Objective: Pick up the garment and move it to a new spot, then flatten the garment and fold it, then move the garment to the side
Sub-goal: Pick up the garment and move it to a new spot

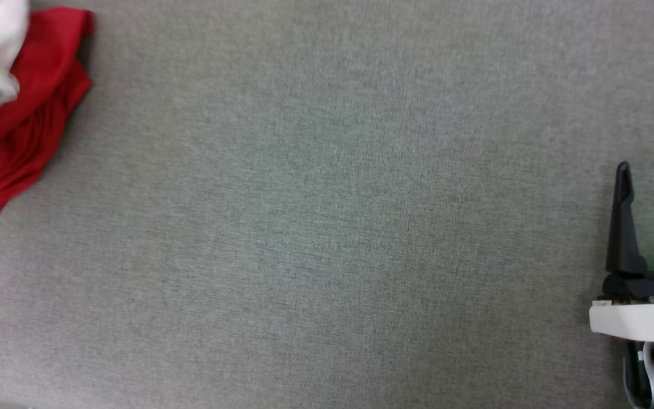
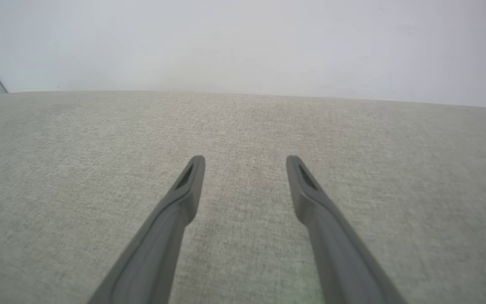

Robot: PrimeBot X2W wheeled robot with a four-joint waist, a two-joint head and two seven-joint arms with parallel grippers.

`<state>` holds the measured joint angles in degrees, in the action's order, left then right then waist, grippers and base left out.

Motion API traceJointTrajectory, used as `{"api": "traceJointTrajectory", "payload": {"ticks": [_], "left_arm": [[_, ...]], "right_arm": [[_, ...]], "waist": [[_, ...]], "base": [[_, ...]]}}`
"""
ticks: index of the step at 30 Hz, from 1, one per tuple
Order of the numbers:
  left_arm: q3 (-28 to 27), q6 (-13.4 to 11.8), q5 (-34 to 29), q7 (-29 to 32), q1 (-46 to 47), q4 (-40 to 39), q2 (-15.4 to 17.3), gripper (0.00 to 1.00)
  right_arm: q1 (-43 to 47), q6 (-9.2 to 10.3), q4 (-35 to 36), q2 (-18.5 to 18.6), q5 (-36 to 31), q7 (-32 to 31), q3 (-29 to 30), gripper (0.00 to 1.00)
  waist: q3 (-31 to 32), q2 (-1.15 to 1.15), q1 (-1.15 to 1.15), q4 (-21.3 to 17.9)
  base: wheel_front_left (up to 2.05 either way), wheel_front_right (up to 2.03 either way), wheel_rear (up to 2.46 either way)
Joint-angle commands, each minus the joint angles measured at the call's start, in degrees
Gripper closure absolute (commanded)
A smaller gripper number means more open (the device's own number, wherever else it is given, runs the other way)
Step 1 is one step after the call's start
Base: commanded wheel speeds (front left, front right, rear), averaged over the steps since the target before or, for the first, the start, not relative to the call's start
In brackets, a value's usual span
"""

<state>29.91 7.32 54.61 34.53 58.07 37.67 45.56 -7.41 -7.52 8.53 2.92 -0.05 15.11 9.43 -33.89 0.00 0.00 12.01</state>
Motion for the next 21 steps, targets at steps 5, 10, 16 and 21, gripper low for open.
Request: {"api": "traceJointTrajectory", "payload": {"ticks": [5, 10, 16, 21], "left_arm": [[3.8, 0.0, -1.3, -3.3, 4.9, -6.4, 2.5, 1.0], [7.5, 0.0, -2.8, -3.2, 7.9, -13.5, 3.2, 1.0], [11.5, 0.0, -3.6, -2.0, 10.9, -20.3, 1.5, 1.0], [14.0, 0.0, -3.9, -1.1, 12.5, -23.5, -0.3, 1.0]], "right_arm": [[1.9, 0.05, -1.8, -0.1, 2.3, 0.1, -0.8, 0.0], [2.6, 0.05, -2.9, -0.1, 3.8, 0.1, -1.1, 0.0], [3.5, 0.05, -4.1, -0.1, 5.9, 0.1, -1.5, 0.0], [3.9, 0.05, -4.6, -0.1, 6.9, 0.1, -1.8, 0.0]], "waist": [[6.7, 0.0, 0.0, -0.1], [10.5, 0.0, 0.0, -0.6], [14.0, 0.0, 0.0, -3.4], [15.7, 0.0, 0.0, -6.3]], "base": [[0.0, 0.0, 0.0], [0.0, 0.0, 0.0], [0.0, 0.0, 0.0], [0.0, 0.0, 0.0]]}}
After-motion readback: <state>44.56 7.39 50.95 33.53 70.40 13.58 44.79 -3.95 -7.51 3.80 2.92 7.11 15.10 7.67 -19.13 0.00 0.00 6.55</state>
